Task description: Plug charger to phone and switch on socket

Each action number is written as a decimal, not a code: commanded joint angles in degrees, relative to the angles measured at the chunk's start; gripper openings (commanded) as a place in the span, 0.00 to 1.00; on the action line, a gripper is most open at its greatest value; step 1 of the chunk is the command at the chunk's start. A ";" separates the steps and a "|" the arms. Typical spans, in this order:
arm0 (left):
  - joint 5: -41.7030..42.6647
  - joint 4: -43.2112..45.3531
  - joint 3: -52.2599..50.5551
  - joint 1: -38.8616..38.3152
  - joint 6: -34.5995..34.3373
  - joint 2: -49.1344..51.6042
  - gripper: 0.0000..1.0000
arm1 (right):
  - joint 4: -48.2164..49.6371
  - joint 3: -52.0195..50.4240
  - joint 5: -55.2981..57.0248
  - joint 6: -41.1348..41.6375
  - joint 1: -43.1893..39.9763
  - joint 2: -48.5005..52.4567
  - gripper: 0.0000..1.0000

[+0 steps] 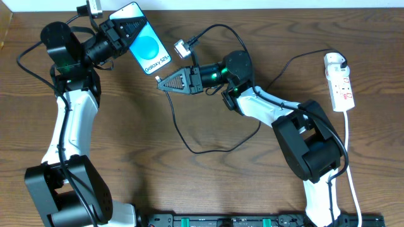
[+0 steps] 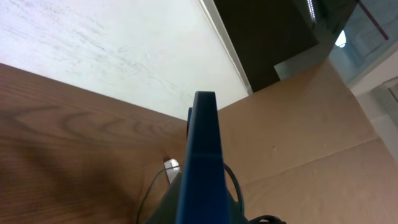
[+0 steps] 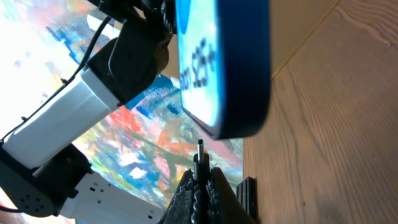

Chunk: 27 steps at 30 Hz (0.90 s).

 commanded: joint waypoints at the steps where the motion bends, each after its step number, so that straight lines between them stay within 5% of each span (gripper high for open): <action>1: 1.36 0.52 -0.02 0.24 1.66 -0.59 0.08 | 2.27 1.14 -0.17 -0.98 -0.35 -0.04 0.01; 27: 5.68 0.28 -0.02 -0.52 2.47 -0.59 0.07 | 2.93 1.14 0.55 -0.98 -1.97 -0.04 0.01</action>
